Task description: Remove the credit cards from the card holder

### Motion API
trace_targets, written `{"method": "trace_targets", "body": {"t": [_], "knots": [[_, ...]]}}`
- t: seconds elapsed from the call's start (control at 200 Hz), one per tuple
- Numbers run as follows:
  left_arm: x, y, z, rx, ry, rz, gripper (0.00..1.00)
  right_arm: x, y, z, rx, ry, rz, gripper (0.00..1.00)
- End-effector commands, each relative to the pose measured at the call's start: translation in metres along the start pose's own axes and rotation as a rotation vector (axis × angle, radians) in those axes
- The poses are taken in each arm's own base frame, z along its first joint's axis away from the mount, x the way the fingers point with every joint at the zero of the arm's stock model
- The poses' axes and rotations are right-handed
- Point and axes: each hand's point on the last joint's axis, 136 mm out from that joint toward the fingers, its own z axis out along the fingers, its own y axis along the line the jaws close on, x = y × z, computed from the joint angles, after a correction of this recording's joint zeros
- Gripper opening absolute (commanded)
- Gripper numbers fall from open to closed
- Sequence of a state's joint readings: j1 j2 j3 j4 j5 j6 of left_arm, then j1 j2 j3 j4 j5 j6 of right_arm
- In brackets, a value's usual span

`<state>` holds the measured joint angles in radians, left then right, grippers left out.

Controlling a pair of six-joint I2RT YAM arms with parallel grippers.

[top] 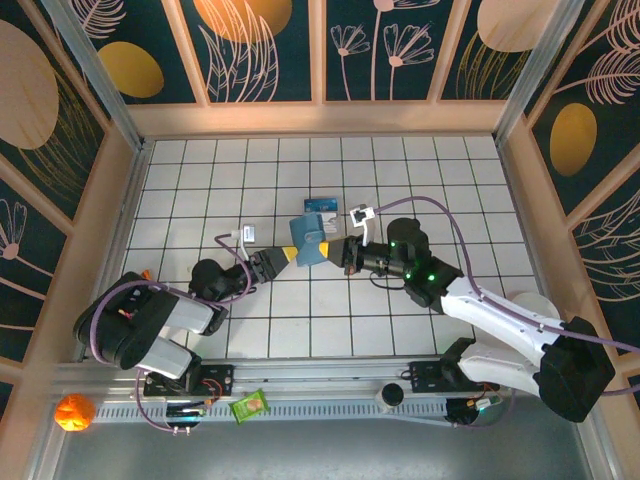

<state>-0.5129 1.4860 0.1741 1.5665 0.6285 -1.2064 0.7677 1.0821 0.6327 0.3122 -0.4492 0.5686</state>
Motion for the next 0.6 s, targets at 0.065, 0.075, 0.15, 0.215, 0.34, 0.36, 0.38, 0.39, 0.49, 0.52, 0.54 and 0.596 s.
{"method": "trace_targets", "body": {"t": [0.065,0.075,0.15,0.215,0.34,0.36,0.38,0.39,0.49,0.52,0.54,0.596], "knots": [[-0.013,-0.075,-0.003,0.266,-0.049,0.180,0.51,-0.012,0.019,0.004,-0.086,-0.039,-0.016,0.00],[-0.013,-0.075,-0.003,0.269,-0.049,0.181,0.50,-0.011,0.019,0.005,-0.084,-0.037,-0.014,0.00],[-0.012,-0.078,-0.003,0.276,-0.048,0.181,0.46,-0.010,0.012,0.008,-0.064,-0.033,-0.003,0.00],[-0.011,-0.080,-0.003,0.279,-0.048,0.183,0.46,-0.006,0.006,0.013,-0.049,-0.023,0.011,0.00],[-0.010,-0.080,-0.003,0.275,-0.041,0.182,0.40,0.000,-0.008,0.021,-0.008,0.000,0.040,0.00],[-0.010,-0.080,-0.003,0.273,-0.043,0.183,0.37,0.001,-0.010,0.022,0.001,0.001,0.044,0.00],[-0.009,-0.080,-0.003,0.270,-0.042,0.183,0.35,0.001,-0.012,0.022,0.012,0.002,0.047,0.00],[-0.010,-0.080,-0.003,0.269,-0.044,0.183,0.35,0.001,-0.014,0.023,0.020,0.002,0.048,0.00],[-0.010,-0.074,-0.002,0.232,-0.049,0.184,0.24,0.002,-0.028,0.025,0.092,0.011,0.065,0.00],[-0.011,-0.071,-0.002,0.213,-0.051,0.184,0.21,0.003,-0.033,0.025,0.122,0.015,0.072,0.00],[-0.011,-0.068,-0.001,0.198,-0.055,0.184,0.18,0.002,-0.036,0.024,0.140,0.012,0.075,0.00],[-0.013,-0.063,0.000,0.158,-0.062,0.192,0.11,0.001,-0.045,0.023,0.198,0.008,0.082,0.05]]}}
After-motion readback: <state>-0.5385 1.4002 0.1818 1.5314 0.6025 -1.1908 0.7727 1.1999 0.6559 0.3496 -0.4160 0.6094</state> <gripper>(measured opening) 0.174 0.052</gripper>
